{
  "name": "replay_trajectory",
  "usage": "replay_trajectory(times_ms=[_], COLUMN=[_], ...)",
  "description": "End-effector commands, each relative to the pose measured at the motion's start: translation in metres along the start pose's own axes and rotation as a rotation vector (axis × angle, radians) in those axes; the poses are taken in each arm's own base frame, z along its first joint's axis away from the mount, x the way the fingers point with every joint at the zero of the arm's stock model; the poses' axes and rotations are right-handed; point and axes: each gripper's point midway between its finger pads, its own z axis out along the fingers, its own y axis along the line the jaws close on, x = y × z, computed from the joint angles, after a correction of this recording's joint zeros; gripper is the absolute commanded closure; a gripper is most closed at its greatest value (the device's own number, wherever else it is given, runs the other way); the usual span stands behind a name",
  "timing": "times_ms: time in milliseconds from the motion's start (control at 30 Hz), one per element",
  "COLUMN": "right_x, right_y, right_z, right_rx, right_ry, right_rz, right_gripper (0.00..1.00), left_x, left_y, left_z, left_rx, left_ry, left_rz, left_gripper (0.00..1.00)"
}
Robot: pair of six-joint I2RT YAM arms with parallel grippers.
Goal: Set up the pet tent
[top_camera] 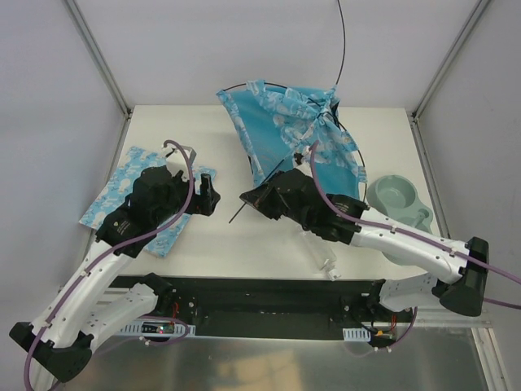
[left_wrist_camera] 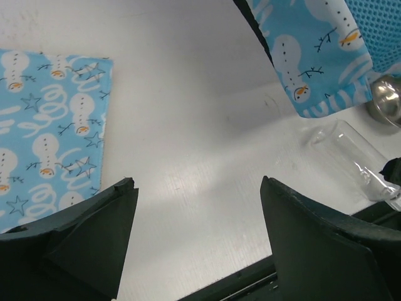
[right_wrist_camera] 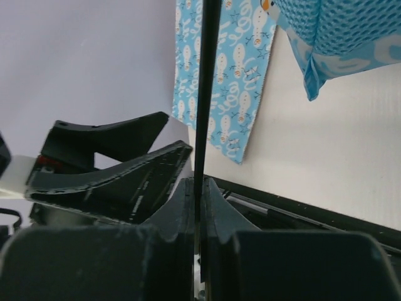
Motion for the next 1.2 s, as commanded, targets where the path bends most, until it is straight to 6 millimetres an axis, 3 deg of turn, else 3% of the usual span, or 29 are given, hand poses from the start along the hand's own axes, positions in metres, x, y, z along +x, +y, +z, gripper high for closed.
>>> replay_trajectory(times_ms=[0,267,533,767,967,1167], right_x=[-0.051,-0.055,-0.057,-0.056,-0.055,-0.059], right_y=[0.042,0.067,0.09,0.087,0.082,0.079], right_z=[-0.03,-0.049,-0.076,-0.101,-0.12,-0.139], right_rx=[-0.078,-0.146,-0.188,-0.158,-0.189,-0.213], right_ry=[-0.118,-0.093,-0.04,0.005,0.033,0.036], right_rz=[0.158,0.164,0.088,0.075,0.118,0.142], right_gripper=[1.0,1.0,1.0,1.0,1.0,1.0], left_x=[-0.024,-0.035,-0.037,-0.033,-0.036,-0.039], left_y=[-0.042,-0.065,-0.066,-0.08,-0.079,-0.09], left_z=[-0.005,-0.015,-0.026,-0.039,-0.039,-0.042], left_rx=[0.215,0.341,0.354,0.451,0.442,0.5], left_ry=[-0.023,-0.051,-0.083,-0.082,-0.093,-0.071], left_rz=[0.074,0.08,0.082,0.107,0.113,0.106], left_gripper=[0.19,0.19,0.19,0.18,0.18,0.18])
